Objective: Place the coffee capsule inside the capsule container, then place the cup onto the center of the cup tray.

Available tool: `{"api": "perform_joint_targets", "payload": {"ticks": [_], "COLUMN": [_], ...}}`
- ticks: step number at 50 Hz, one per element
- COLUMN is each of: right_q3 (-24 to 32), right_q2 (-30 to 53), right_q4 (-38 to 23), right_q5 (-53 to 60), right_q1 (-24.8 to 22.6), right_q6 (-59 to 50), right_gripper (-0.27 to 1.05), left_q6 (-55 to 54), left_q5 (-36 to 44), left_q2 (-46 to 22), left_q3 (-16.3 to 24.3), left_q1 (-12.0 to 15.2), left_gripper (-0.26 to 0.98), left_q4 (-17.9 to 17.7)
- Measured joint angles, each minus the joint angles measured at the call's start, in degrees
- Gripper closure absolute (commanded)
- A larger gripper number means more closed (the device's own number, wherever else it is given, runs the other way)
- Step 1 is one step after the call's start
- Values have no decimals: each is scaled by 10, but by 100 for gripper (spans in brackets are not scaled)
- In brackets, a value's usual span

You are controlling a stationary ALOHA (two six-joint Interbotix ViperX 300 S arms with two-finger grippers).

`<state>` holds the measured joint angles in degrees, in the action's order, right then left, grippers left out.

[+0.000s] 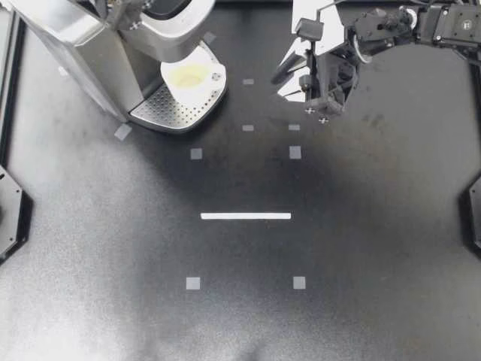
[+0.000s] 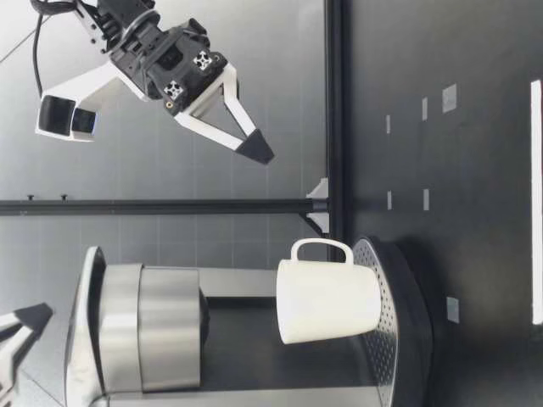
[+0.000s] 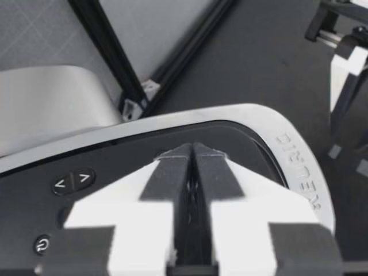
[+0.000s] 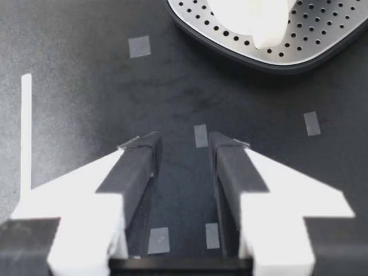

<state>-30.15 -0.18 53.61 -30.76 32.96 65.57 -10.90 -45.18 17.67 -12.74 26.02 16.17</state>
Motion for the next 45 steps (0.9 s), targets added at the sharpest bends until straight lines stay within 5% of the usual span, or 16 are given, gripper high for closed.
{"api": "perform_joint_targets", "payload": {"ticks": [45], "right_q3": [-4], "right_q2": [0], "right_q4": [1], "right_q5": [-4], "right_q1": [-1], "right_q6": [0], "right_gripper": [37], "left_q6": [-3], "left_q5": [-37], "left_q2": [-19], "left_q3": [-1], "left_q1": [-3], "left_gripper": [63], "left_q4": [2]}}
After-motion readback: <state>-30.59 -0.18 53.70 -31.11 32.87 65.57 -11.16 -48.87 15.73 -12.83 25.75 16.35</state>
